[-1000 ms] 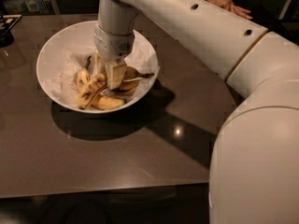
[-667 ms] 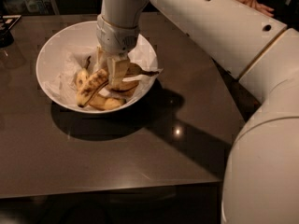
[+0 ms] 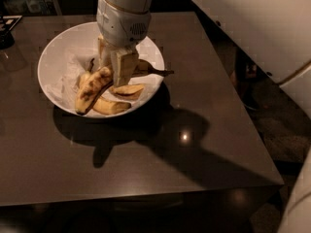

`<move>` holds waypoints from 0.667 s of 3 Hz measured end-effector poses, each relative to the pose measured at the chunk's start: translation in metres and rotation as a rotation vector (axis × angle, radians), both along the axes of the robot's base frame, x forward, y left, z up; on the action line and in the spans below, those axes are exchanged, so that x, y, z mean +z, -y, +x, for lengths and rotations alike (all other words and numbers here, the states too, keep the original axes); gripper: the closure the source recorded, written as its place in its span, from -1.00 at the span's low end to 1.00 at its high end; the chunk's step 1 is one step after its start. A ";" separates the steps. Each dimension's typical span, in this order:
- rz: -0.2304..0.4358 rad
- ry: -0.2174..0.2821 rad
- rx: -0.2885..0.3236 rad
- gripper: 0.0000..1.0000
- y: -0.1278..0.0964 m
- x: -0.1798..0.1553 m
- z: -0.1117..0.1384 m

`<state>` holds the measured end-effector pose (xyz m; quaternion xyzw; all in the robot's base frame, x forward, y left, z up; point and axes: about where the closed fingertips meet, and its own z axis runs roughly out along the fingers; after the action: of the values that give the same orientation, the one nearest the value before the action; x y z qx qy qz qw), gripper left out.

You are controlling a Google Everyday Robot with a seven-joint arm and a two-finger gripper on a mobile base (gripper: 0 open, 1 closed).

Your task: Pick banana from white bowl

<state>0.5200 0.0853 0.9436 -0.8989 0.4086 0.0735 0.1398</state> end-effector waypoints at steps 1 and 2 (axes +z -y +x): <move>0.010 0.004 -0.025 1.00 0.010 0.015 -0.030; 0.019 -0.018 -0.069 1.00 0.022 0.017 -0.059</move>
Offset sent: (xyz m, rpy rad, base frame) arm -0.1031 -0.0486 0.0155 -0.0117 0.0823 -0.1214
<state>0.4611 0.0638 0.9610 -0.8823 0.4399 0.0804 0.1471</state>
